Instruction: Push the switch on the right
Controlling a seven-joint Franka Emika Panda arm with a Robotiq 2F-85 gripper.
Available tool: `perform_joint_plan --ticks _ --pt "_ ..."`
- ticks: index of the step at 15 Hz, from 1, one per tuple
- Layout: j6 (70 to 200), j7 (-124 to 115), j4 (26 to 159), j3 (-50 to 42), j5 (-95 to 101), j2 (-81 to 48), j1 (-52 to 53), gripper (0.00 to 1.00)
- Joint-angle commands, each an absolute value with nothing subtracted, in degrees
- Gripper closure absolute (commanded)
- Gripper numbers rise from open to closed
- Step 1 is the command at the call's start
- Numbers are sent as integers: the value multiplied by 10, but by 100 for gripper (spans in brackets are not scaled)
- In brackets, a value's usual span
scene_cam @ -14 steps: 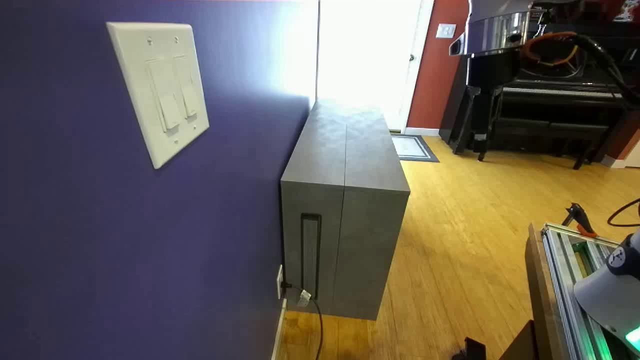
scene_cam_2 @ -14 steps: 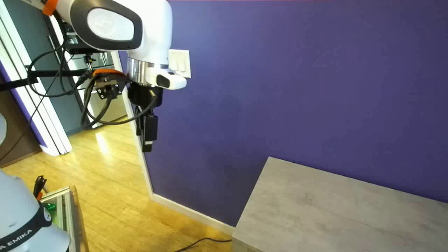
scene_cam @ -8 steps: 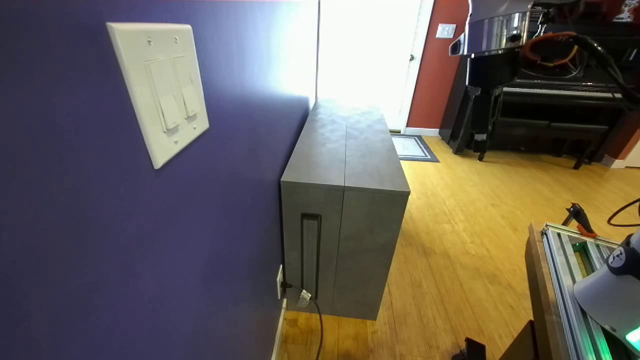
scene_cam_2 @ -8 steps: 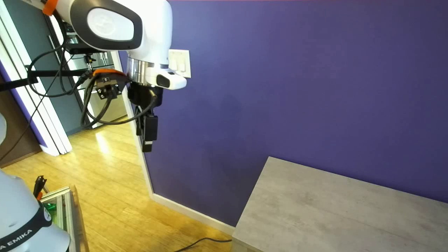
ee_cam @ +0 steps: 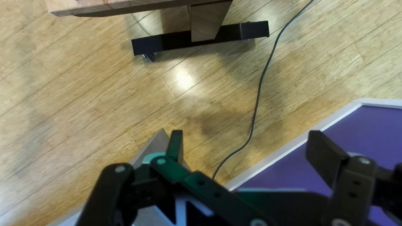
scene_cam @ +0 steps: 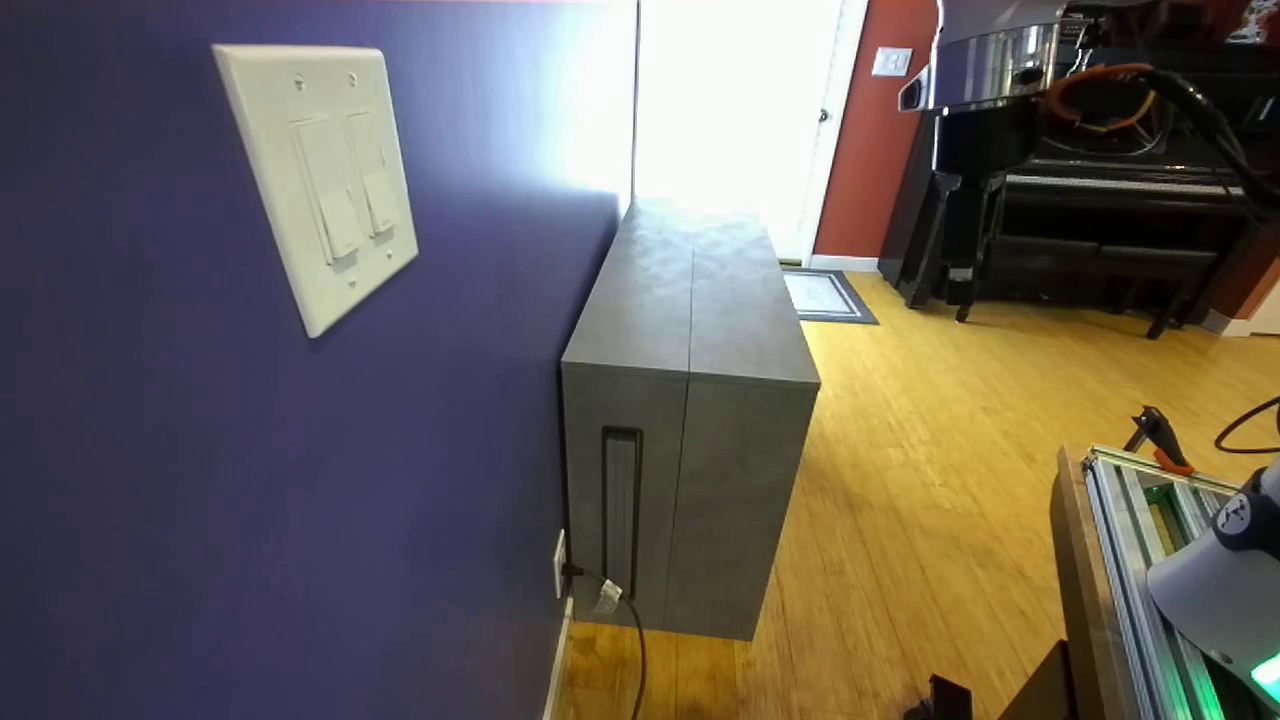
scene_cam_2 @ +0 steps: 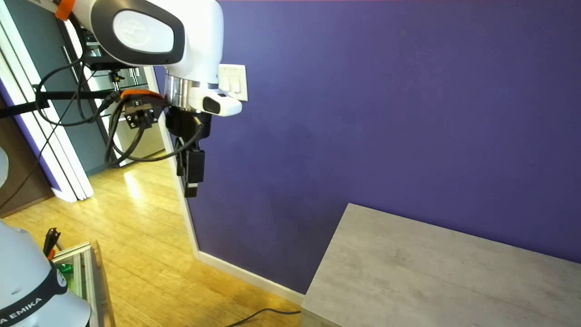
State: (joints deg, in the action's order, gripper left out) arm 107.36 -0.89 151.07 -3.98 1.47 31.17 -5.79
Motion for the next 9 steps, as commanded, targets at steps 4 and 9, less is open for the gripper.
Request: perform_joint_plan --ticks 4,9 --pt "1077 -5 1493 -40 -16 318 -42 0" --pt "1108 25 1439 -45 -137 311 10 0"
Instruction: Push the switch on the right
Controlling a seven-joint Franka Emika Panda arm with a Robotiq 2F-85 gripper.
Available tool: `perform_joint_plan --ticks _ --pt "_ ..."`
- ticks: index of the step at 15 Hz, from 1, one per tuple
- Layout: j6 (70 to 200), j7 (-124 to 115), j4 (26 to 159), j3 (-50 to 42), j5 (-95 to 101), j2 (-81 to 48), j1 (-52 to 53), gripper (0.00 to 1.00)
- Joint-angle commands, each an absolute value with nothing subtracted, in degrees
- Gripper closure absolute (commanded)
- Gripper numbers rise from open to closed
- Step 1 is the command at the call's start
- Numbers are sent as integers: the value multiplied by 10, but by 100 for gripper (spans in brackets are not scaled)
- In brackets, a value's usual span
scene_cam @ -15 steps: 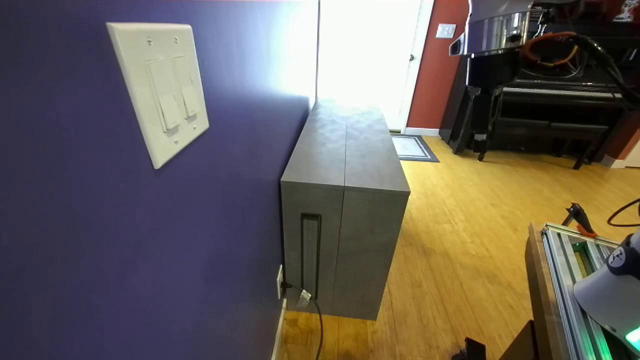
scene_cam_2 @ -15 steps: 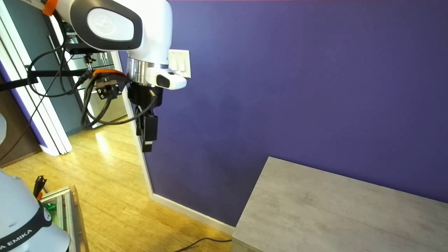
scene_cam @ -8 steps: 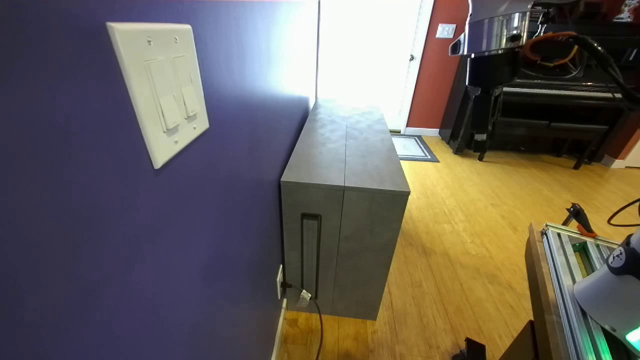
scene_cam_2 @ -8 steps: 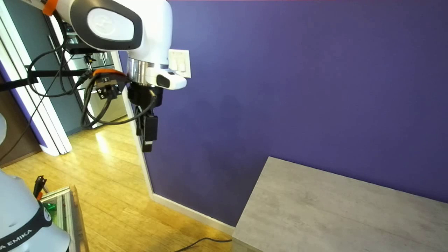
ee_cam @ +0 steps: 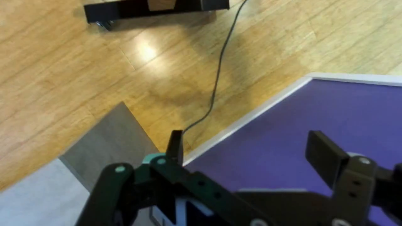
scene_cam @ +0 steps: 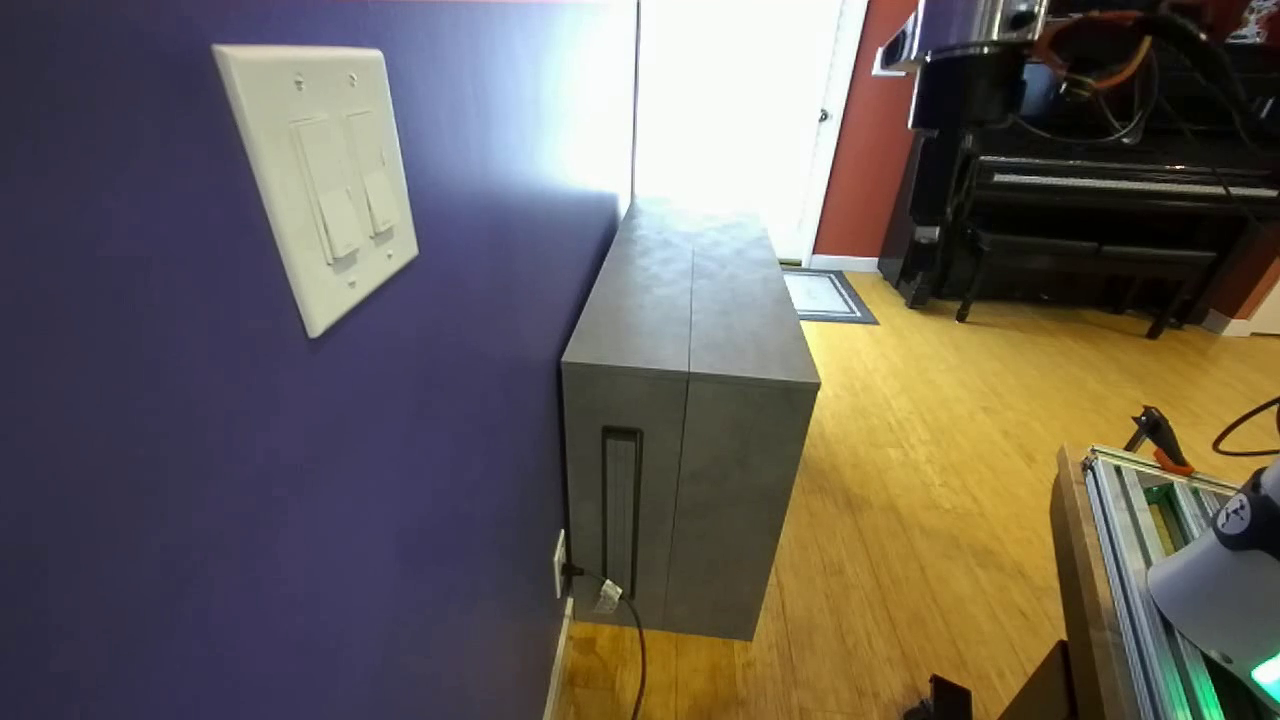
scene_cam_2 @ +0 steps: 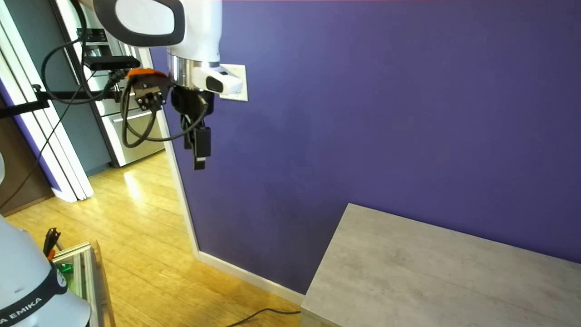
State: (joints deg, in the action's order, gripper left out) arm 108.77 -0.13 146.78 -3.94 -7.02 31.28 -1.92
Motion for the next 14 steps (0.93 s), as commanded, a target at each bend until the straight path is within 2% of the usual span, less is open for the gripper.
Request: perform_joint_plan --ticks 1,5,6,7,8,14 --pt "1126 33 1429 -42 -161 304 23 0" --pt "1197 98 1392 -41 -262 267 80 0" --pt "1217 120 1387 -42 -287 257 94 25" --pt "1228 144 1377 -44 -316 244 110 26" --pt "1235 173 1369 -47 -344 232 123 32" --pt "1249 384 1303 -40 -487 145 152 76"
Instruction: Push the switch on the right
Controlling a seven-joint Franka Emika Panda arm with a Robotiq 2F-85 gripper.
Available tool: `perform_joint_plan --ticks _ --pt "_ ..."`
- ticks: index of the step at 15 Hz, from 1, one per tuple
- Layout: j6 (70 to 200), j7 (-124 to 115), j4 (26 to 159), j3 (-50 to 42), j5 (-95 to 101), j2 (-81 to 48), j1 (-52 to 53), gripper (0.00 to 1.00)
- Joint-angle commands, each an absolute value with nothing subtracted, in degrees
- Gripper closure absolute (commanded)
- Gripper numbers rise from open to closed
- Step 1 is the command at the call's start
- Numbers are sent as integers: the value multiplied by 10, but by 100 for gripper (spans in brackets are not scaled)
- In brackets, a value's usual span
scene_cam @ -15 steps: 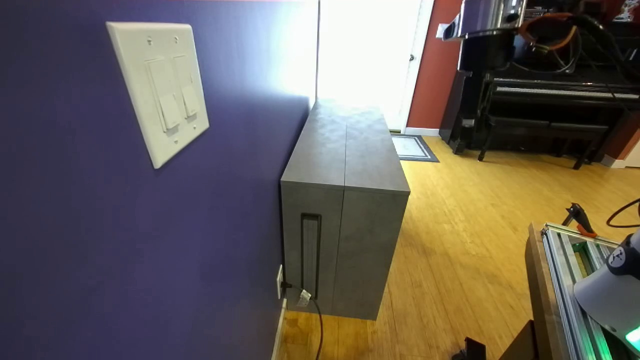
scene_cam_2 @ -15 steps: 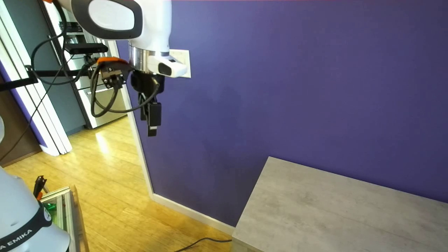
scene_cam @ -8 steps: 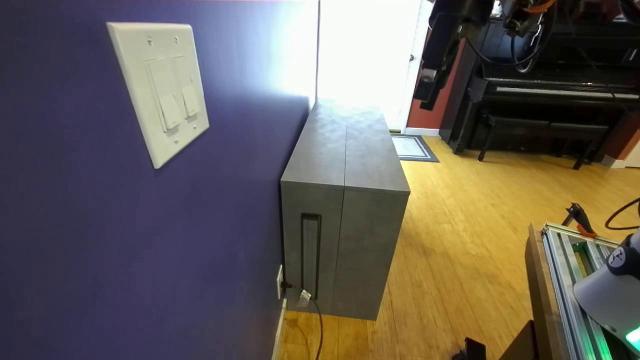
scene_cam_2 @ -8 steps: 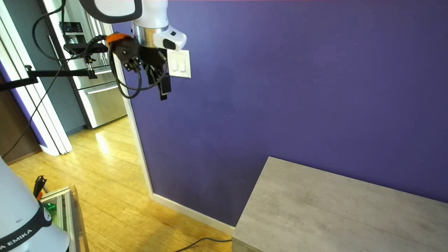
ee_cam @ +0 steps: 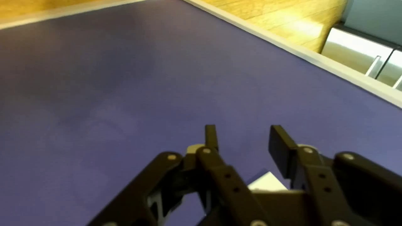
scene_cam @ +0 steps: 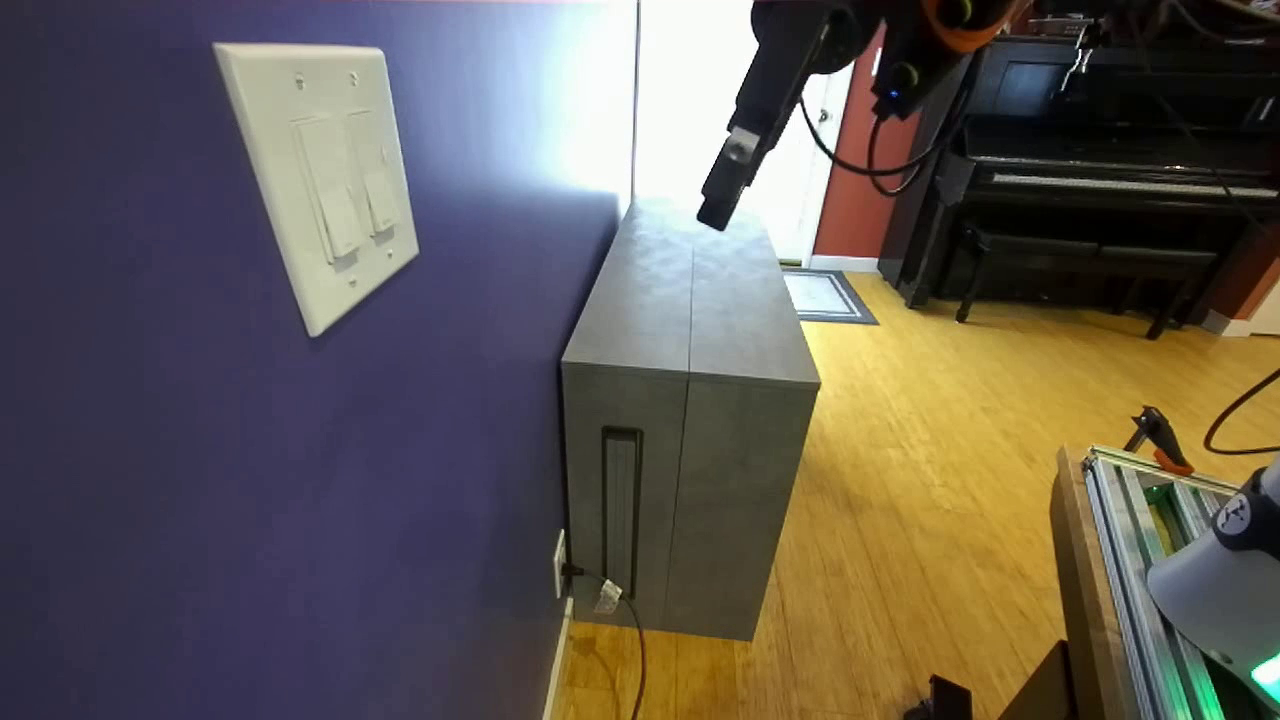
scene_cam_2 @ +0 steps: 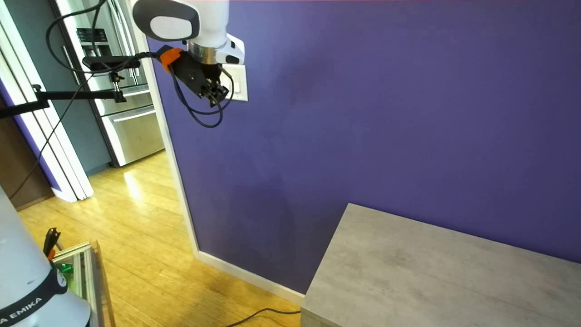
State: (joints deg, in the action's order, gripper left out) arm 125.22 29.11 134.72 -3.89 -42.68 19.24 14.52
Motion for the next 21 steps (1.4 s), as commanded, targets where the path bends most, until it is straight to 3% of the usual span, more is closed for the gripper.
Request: perform_joint_plan --ticks 1,2,5,10,11,13,21 --pt "1248 411 1292 -35 -501 133 147 82" --pt "1247 361 1323 -17 -471 164 125 64" --pt "1247 399 1300 -14 -489 136 122 82" --pt "1247 403 1297 -14 -490 133 122 82" --pt "1250 409 1288 -13 -499 124 125 95" --pt "1254 407 1271 -6 -522 108 126 100" --pt "1329 392 1211 39 -601 33 121 100"
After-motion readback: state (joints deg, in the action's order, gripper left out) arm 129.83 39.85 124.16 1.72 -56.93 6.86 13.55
